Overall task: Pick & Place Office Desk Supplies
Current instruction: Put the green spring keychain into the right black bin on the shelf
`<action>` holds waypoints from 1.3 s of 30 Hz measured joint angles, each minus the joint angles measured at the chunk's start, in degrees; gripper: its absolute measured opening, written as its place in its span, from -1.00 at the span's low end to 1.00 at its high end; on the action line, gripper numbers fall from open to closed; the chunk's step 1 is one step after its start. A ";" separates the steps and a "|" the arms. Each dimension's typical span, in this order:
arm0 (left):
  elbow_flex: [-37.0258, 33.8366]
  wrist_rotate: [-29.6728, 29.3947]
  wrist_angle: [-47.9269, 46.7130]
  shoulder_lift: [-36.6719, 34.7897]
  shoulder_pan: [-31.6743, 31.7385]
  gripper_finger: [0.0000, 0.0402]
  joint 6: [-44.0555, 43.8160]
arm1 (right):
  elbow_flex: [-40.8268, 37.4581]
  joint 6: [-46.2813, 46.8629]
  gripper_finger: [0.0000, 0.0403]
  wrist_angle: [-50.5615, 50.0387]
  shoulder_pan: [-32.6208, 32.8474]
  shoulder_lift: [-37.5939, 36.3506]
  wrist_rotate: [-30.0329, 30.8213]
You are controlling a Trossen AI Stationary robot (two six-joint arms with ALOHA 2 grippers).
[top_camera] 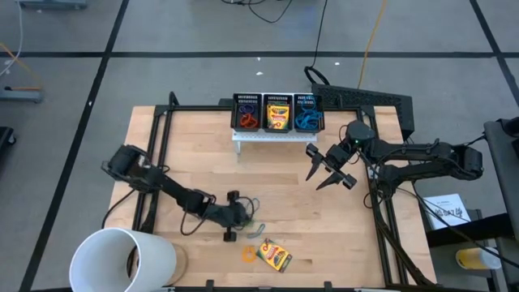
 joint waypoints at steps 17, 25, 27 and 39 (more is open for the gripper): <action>0.17 -6.18 -4.02 -20.13 7.97 -0.94 12.10 | 0.00 6.06 -0.10 -7.27 -1.06 -2.86 5.47; -4.54 -0.34 2.30 -27.83 12.72 -0.89 17.97 | 0.00 2.65 -0.10 -19.74 -1.09 -8.55 15.39; -7.44 1.45 5.25 -30.21 14.54 -0.90 18.01 | 0.00 1.32 -0.10 -23.01 -1.09 -10.31 16.47; -16.67 2.02 31.31 -36.48 24.62 -0.86 20.02 | 0.00 -7.03 -0.10 -36.95 -0.98 -17.50 30.80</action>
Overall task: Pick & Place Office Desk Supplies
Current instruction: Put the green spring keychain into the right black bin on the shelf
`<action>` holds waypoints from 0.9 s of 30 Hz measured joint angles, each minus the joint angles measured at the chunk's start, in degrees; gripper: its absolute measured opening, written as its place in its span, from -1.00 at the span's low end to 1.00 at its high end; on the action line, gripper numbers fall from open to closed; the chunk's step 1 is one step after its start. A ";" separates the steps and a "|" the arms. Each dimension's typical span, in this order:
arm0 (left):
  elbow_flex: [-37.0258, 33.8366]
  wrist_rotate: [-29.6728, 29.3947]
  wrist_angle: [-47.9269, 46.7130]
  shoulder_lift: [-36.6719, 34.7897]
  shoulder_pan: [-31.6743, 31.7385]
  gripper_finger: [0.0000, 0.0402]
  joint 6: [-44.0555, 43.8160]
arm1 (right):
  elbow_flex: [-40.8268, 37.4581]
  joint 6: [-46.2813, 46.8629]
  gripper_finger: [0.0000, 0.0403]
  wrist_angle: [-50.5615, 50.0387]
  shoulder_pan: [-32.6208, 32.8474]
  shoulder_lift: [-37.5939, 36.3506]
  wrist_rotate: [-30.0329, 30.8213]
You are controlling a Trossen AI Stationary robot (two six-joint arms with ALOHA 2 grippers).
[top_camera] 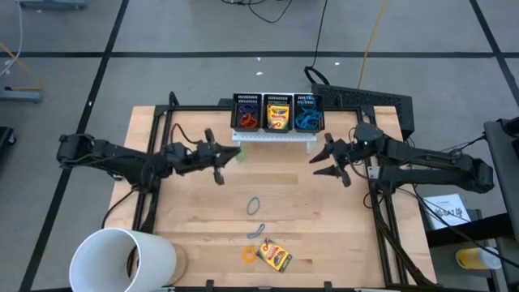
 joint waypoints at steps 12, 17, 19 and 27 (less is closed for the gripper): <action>11.40 -14.95 -13.38 0.04 4.78 -0.83 0.79 | 0.00 -0.53 -0.10 -0.90 0.00 -0.38 3.56; 17.02 -16.01 -27.25 2.25 7.89 -0.83 -3.95 | 0.00 -0.66 -0.10 -0.75 0.00 -0.43 3.52; 18.55 -16.43 -29.06 3.79 8.74 -0.83 -4.38 | 0.00 -0.66 -0.10 -0.76 0.00 -0.79 3.50; 22.75 -16.32 -33.02 9.19 12.62 -0.83 -4.82 | 0.00 -0.64 -0.10 -2.01 0.00 -6.04 3.54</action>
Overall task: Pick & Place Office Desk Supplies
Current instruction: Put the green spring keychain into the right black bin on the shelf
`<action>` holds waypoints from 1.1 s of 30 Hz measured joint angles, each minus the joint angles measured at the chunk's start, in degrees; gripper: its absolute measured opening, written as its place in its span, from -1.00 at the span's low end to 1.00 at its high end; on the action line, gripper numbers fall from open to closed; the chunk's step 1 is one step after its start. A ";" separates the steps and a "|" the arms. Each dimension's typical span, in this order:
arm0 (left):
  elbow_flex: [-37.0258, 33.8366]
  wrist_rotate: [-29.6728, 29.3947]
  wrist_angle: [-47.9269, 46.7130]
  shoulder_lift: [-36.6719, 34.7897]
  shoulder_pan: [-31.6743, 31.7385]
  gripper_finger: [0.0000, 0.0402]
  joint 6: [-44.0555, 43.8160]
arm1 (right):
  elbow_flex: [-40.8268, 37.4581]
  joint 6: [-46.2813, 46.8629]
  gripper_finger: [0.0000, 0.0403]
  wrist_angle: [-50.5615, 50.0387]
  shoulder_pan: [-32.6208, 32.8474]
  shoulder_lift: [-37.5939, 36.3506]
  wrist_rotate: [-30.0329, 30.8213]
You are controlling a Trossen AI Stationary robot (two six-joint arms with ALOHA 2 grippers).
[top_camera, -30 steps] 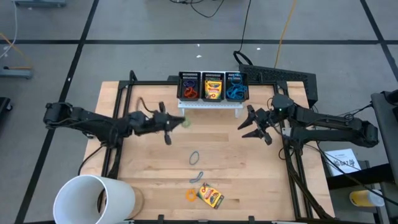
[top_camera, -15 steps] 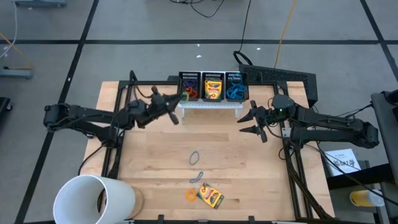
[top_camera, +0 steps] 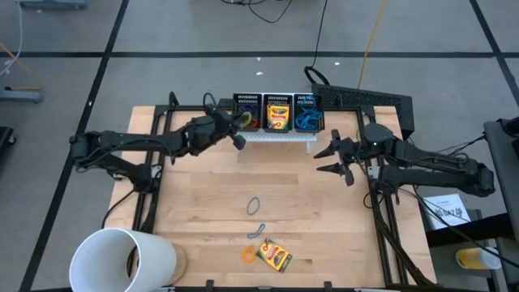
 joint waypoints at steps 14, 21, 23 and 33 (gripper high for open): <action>3.20 1.56 -3.68 3.81 8.12 -0.83 -12.06 | 0.00 -0.27 -0.10 -5.18 0.00 -4.32 0.20; 3.26 2.13 -3.11 3.76 8.31 -0.83 -12.52 | 0.00 -0.28 -0.10 -5.16 0.00 -4.31 0.24; 3.26 3.88 -3.18 3.76 8.31 -0.82 -12.55 | 0.00 -0.26 -0.10 -5.16 0.00 -4.31 0.24; 3.26 6.09 -3.33 3.76 8.27 -0.82 -13.68 | 0.00 -0.26 -0.10 -5.14 0.00 -4.31 0.26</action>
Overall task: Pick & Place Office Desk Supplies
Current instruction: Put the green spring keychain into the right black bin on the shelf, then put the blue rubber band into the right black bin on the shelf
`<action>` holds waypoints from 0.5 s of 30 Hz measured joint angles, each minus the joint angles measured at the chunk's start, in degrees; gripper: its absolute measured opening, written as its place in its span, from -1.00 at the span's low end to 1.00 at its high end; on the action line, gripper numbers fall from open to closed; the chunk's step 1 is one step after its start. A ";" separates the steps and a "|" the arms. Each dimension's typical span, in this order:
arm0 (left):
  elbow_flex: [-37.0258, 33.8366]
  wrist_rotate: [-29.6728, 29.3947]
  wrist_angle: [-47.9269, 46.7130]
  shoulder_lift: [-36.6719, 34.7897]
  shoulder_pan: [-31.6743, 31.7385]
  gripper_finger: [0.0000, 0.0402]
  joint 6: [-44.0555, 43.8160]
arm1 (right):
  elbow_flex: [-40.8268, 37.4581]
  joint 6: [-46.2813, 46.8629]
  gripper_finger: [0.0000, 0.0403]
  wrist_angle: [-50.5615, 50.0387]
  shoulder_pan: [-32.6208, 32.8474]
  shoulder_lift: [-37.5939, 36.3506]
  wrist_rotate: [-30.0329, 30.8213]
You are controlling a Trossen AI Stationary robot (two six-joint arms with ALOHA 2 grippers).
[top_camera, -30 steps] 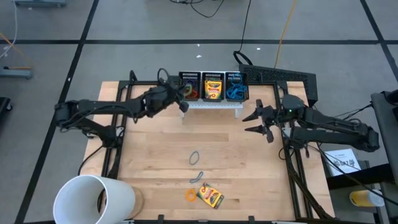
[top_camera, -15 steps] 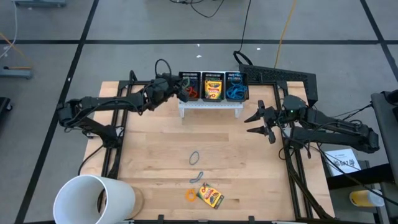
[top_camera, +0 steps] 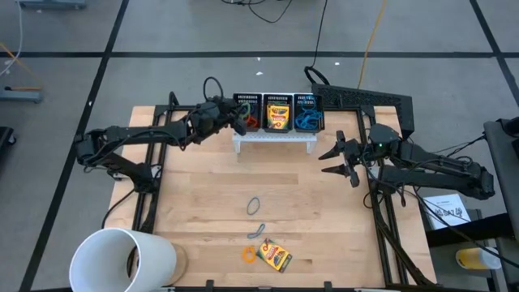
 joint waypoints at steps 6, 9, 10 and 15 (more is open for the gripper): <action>0.00 -0.10 -0.02 0.00 0.00 -0.73 -0.26 | 0.00 -0.02 -0.10 -0.01 0.00 0.04 0.05; 0.00 -0.12 -0.27 0.00 0.00 -0.59 -0.72 | -0.65 -0.01 -0.10 0.85 0.02 0.00 1.35; 0.00 -0.12 -0.36 0.00 0.00 -0.54 -0.72 | -1.04 -0.02 -0.10 0.99 0.02 0.00 2.62; 0.00 -0.10 -0.48 0.00 0.00 -0.30 -0.72 | -2.80 0.42 -0.10 2.91 0.00 0.02 7.67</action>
